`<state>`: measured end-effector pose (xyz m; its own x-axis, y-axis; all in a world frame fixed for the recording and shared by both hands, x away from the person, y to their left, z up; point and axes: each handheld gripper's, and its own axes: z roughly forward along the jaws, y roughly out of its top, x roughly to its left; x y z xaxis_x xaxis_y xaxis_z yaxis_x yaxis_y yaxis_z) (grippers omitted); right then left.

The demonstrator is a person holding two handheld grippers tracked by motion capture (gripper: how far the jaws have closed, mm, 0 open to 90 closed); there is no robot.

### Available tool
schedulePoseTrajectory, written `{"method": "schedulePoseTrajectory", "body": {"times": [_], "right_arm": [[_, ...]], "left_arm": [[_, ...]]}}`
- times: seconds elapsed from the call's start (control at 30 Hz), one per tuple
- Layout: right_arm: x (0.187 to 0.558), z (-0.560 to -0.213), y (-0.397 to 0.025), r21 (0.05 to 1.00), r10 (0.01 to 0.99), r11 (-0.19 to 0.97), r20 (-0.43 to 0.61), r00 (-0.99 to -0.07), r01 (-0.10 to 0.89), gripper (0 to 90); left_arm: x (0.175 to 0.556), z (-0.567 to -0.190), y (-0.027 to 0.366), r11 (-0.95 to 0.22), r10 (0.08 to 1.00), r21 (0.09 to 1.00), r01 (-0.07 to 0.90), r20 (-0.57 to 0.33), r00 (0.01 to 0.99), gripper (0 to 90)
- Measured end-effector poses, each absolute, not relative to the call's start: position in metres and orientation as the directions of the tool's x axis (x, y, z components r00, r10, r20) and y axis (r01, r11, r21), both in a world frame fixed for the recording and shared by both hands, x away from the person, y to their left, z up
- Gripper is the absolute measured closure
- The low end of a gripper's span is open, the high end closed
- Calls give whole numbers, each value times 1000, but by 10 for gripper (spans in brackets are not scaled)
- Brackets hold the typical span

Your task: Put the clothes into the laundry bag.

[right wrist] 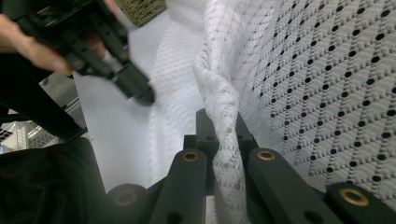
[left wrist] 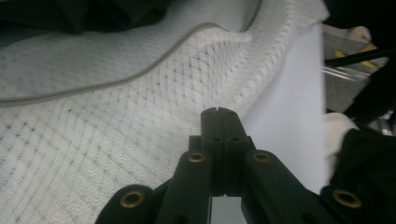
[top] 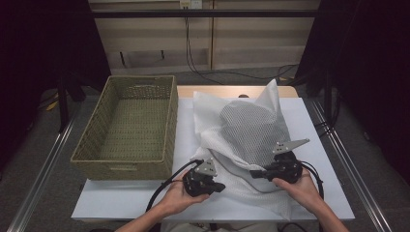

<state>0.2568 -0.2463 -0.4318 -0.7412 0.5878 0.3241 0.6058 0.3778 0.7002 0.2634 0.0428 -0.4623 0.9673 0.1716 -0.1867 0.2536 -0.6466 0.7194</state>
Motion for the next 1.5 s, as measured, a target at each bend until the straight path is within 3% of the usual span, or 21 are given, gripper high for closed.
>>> {"method": "schedulePoseTrajectory", "body": {"times": [0.53,0.73,0.8,0.97,1.1,1.3,1.5], "right_arm": [[245,-436,-241,678,576,417,318,-753,606,877],[238,-444,-242,657,573,435,326,-752,616,876],[241,-444,-243,654,584,431,324,-744,622,876],[242,-445,-243,658,588,429,317,-744,619,876],[243,-443,-244,659,595,421,318,-738,623,872],[244,-443,-245,665,593,416,318,-740,620,873],[245,-443,-243,663,595,418,316,-739,621,873]], "left_arm": [[229,-460,46,-652,119,713,258,-240,964,900],[233,-461,49,-629,119,730,266,-248,962,899],[236,-463,51,-609,147,732,305,-274,950,783],[245,-456,68,-572,199,758,315,-244,949,725],[247,-456,83,-606,299,726,324,-170,939,506],[250,-455,112,-591,352,740,322,-123,928,457],[256,-463,109,-629,360,716,304,-78,930,368]]}}
